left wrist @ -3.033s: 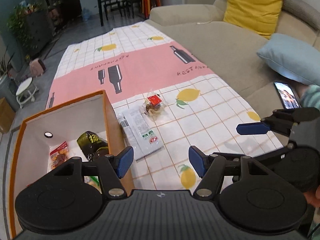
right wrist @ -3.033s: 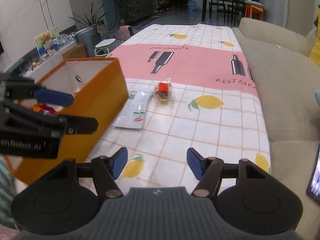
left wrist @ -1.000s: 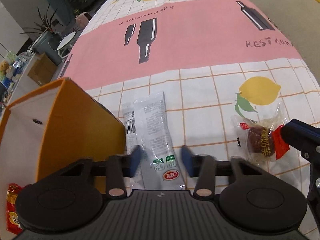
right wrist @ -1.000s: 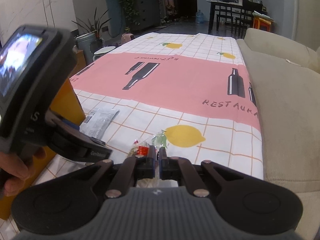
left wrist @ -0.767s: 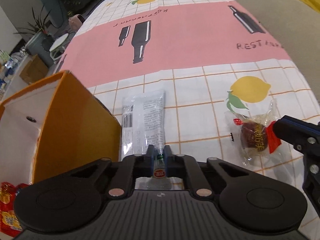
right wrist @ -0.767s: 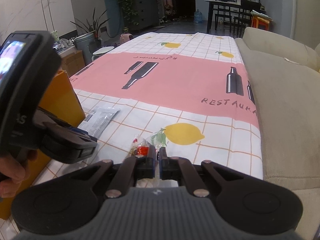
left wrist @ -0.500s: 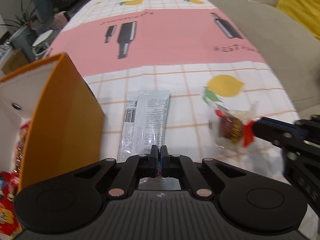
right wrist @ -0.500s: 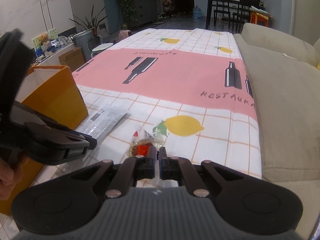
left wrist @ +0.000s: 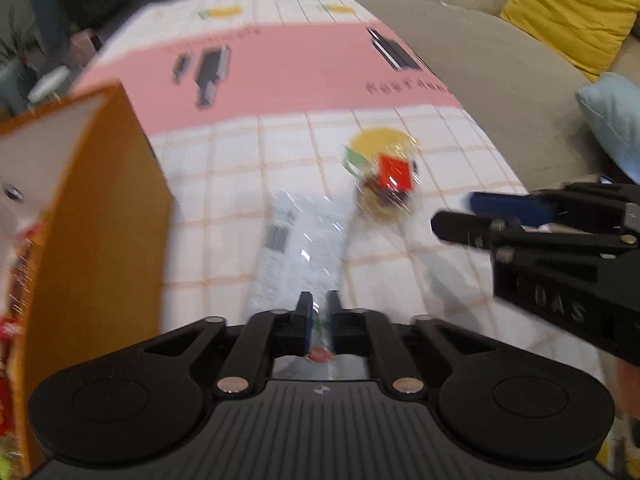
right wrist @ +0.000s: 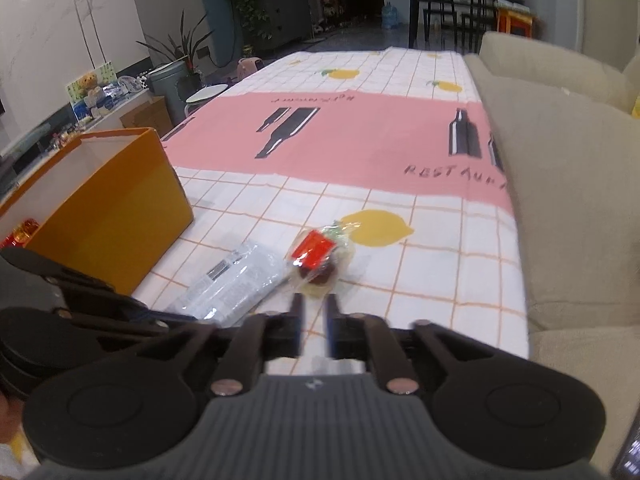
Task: Organize snacks
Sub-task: 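Grasp the white wrapper with the left tool while the right grasps the red-capped pack, then carry both snacks over the box and open both tools to drop them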
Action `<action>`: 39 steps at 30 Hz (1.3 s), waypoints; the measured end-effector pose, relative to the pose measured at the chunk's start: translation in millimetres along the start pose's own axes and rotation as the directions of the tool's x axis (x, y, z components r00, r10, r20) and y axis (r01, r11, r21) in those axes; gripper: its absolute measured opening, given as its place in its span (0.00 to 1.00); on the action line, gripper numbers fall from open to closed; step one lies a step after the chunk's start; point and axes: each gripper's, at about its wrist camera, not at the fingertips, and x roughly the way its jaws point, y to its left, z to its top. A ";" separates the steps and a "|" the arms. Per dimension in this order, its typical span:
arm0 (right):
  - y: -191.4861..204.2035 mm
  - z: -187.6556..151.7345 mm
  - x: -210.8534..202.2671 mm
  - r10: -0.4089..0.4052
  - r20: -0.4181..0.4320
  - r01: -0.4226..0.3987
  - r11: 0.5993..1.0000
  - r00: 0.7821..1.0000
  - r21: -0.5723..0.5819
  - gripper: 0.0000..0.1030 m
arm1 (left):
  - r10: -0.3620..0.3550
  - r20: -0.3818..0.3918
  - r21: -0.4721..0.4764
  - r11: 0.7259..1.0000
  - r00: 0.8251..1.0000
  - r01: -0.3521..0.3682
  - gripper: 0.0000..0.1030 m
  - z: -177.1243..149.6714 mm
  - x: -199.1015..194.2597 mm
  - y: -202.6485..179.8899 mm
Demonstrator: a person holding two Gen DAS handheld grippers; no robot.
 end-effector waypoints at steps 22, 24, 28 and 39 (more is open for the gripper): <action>-9.2 16.2 48.9 0.054 0.005 -0.054 0.992 0.999 0.116 0.47 | 0.034 -0.028 -0.003 0.999 0.999 -0.034 0.79 14.3 36.9 8.6; -8.8 14.6 51.6 0.055 -0.009 -0.053 0.992 0.998 0.116 0.37 | 0.014 -0.030 -0.022 1.000 0.999 -0.015 0.69 15.2 37.0 10.4; -8.6 13.1 51.5 0.054 -0.013 -0.052 0.992 0.998 0.112 0.34 | 0.010 -0.031 -0.017 1.000 0.999 -0.011 0.57 17.7 36.6 8.4; -7.2 15.4 31.4 -0.007 -0.010 0.008 0.994 1.000 0.105 0.32 | 0.027 0.001 -0.069 0.997 1.000 -0.027 0.53 20.3 13.9 7.7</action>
